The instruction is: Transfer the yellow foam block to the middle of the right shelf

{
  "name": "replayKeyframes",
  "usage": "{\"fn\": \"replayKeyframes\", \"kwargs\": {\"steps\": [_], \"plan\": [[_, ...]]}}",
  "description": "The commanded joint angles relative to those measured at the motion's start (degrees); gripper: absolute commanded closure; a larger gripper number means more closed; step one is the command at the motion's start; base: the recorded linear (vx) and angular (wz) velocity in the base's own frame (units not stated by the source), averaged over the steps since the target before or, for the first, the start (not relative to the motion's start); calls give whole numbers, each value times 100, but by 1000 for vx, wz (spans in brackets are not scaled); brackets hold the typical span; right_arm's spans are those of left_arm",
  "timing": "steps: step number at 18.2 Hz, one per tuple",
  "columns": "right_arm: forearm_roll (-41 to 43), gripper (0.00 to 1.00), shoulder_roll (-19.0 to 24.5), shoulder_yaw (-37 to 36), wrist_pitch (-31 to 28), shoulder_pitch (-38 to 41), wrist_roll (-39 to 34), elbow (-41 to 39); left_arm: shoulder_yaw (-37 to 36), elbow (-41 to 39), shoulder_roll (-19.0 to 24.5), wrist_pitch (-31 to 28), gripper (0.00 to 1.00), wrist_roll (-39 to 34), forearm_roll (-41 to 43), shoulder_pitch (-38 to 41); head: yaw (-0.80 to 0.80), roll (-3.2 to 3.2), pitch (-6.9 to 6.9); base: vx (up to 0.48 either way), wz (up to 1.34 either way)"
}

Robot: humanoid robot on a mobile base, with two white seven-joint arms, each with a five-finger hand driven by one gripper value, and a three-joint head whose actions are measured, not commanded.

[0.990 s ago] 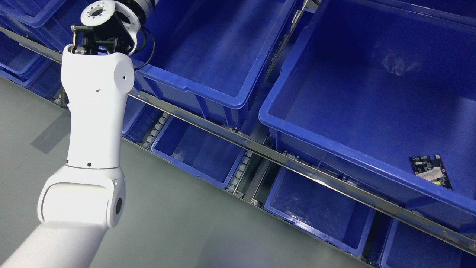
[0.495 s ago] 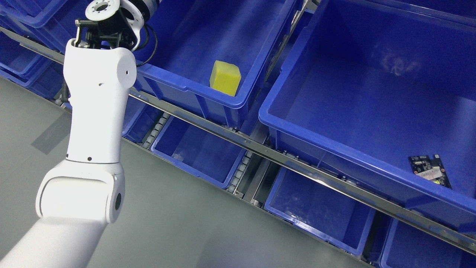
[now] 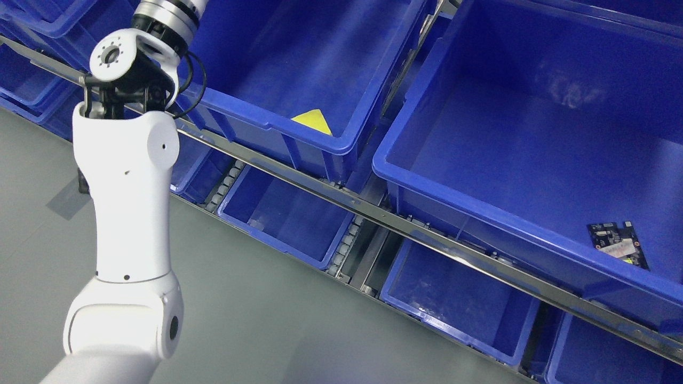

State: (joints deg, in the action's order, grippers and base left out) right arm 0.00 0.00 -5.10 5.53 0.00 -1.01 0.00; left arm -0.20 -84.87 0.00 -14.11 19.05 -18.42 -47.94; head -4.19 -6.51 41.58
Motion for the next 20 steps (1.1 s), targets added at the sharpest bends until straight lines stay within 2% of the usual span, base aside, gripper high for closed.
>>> {"fn": "replayKeyframes", "kwargs": {"steps": [1,5,7,10,20], "plan": [[0,0,-100,0,1,-9,-4,-100,503,-1375,158,839,0,696,-4,1048,0,0,0,0,0],[0,0,-100,0,1,-17,-4,-100,653,-1375,100,849,0,644,5,1874,0,0,0,0,0],[0,0,-100,0,1,-9,-4,-100,661,-1375,100,674,0,426,48,2122,0,0,0,0,0],[0,0,-100,0,1,-9,-4,-100,644,-1375,100,357,0,-76,522,2122,0,0,0,0,0],[0,0,-100,0,1,-9,-4,-100,416,-1322,100,146,0,-121,585,1780,0,0,0,0,0]]}}
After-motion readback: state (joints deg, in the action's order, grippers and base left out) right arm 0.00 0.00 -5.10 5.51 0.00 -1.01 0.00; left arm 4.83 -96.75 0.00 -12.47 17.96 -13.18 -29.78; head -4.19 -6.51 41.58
